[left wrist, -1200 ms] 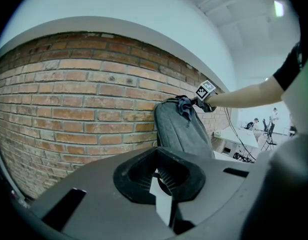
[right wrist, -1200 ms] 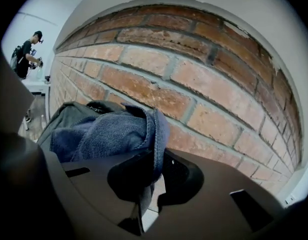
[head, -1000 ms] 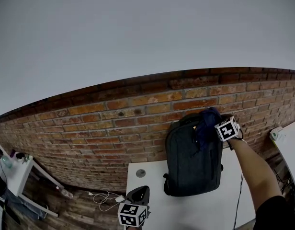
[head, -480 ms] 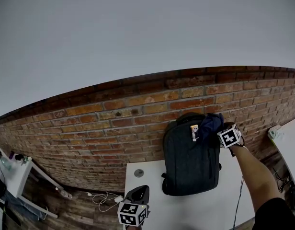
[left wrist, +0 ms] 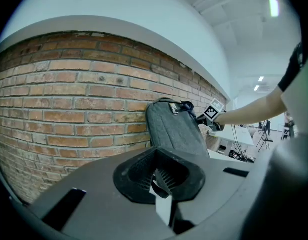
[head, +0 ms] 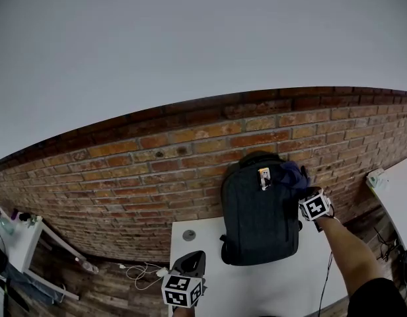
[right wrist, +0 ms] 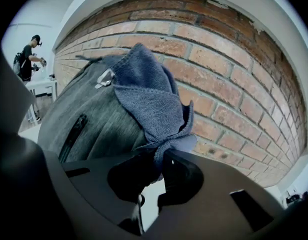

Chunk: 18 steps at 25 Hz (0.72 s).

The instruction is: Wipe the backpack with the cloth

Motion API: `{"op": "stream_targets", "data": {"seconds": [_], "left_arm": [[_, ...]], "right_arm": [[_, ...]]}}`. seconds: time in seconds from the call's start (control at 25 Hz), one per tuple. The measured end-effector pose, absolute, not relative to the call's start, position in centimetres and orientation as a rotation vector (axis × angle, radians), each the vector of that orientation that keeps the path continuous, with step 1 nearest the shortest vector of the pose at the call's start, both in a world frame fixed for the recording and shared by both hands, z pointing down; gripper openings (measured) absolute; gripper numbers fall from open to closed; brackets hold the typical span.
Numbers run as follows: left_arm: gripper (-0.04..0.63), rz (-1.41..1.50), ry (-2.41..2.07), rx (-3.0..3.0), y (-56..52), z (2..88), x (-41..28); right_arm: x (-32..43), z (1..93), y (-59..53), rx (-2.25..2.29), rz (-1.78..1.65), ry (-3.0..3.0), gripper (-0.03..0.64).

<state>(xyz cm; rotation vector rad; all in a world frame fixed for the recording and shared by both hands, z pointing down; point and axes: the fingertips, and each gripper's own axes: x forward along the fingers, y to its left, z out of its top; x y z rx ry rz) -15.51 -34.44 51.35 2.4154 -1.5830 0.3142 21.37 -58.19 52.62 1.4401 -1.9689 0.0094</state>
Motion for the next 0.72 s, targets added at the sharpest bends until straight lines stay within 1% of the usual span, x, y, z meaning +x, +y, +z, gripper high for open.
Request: {"op": "stream_targets", "data": {"seconds": [0.32, 0.72], "left_arm": [[-0.012, 0.317, -1.557, 2.447, -34.4, 51.0, -14.9], [-0.012, 0.321, -1.507, 2.48, -34.6, 51.2, -14.0]], "right_arm": [[21.1, 59.8, -52.7, 1.35, 0.126, -1.948, 0.031], [21.5, 64.0, -48.3, 1.316, 0.196, -1.93, 0.03]]}}
